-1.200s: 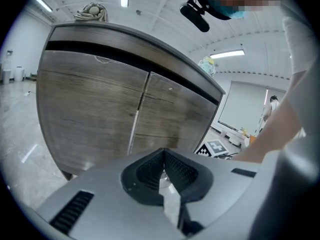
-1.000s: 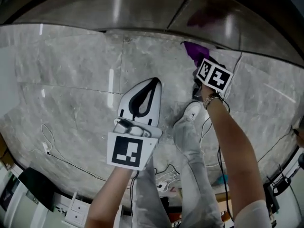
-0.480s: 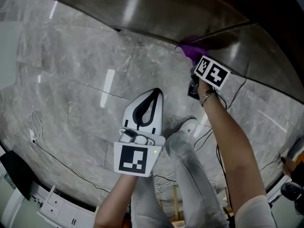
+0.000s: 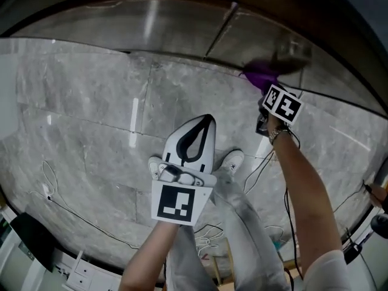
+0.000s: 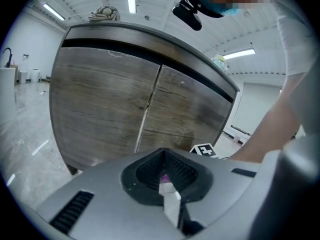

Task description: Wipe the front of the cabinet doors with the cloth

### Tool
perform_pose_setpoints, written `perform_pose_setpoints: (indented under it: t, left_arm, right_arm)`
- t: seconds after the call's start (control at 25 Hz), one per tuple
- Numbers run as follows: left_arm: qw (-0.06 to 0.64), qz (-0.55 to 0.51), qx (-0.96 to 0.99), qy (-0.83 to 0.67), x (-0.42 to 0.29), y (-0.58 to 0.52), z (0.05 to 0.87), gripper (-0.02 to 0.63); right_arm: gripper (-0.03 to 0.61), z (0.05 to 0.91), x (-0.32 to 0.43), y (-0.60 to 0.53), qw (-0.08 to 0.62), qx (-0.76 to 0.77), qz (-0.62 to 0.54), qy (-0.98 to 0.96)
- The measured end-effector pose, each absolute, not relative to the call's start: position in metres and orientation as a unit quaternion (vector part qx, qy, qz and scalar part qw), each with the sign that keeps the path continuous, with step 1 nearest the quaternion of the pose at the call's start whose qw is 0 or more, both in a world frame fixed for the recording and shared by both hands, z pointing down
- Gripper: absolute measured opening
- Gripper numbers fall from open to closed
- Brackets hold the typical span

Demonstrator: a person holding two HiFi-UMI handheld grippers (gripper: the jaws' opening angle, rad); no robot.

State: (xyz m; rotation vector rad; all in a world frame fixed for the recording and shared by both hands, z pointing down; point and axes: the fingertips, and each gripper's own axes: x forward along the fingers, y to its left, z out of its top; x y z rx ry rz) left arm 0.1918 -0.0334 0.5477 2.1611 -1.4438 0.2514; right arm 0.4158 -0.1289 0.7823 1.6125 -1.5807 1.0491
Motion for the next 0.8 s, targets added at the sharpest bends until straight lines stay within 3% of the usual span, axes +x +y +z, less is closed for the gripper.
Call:
perform_pose_setpoints:
  t: [0.48, 0.8]
  left_arm:
    - [0.264, 0.126, 0.832, -0.472, 0.267, -0.031, 0.537, 0.006]
    - [0.237, 0.159, 0.849, -0.445, 0.25, -0.031, 0.48, 0.006]
  right_arm:
    - [0.118, 0.738, 0.556, -0.098, 0.295, 0.685, 0.4, -0.533]
    - [0.118, 0.664, 0.53, -0.072, 0.349, 0.631, 0.369, -0.586]
